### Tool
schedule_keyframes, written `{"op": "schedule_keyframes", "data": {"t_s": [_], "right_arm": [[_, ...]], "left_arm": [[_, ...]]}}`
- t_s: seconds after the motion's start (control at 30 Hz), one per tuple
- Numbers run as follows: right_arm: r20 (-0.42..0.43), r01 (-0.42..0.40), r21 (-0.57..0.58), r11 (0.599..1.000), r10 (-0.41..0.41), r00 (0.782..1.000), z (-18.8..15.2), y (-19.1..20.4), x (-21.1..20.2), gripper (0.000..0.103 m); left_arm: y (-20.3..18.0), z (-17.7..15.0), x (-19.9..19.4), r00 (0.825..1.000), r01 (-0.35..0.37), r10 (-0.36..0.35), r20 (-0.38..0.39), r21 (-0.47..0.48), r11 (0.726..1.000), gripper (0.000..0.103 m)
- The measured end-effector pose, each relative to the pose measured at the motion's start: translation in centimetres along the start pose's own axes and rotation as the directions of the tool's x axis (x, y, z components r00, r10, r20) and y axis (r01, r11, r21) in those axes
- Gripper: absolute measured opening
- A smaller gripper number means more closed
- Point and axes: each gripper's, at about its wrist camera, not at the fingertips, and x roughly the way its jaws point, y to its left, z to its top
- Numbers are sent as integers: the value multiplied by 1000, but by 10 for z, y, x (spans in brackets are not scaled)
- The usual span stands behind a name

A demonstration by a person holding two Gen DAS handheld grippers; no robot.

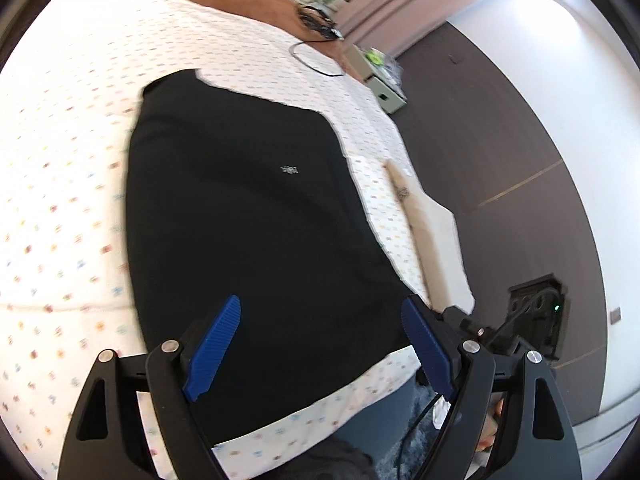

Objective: Fold large clothes

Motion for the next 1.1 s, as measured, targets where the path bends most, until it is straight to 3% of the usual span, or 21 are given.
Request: {"op": "schedule_keyframes", "data": {"t_s": [0.13,0.17,0.2,0.3,0.7,0.8,1.1], "right_arm": [[-33,50,-39,998,-51,998,2,11,20,70],[-27,71,-49,996,-73,997,3,13,24,62],[-28,83,-56,995,-85,996,3,14,26,41],[-38,79,-63,995,-81,996,5,17,32,25],[-74,127,-165,978,-141,987,14,38,36,22],[-69,94,-187,978,-109,992,9,36,29,11],[-44,10,-90,996,-14,999,-20,-4,13,9]], "left_arm": [[22,-8,-7,999,-45,45,15,-20,999,84],[26,-10,-8,998,-52,52,17,-24,998,84],[30,-13,-8,998,-60,60,18,-30,998,84],[42,-18,-6,998,-66,66,14,-45,997,84],[58,-26,-1,997,-79,79,-5,-51,996,84],[62,-29,1,997,-80,79,-12,-58,995,84],[66,-38,8,994,-105,103,-43,-45,993,84]]}}
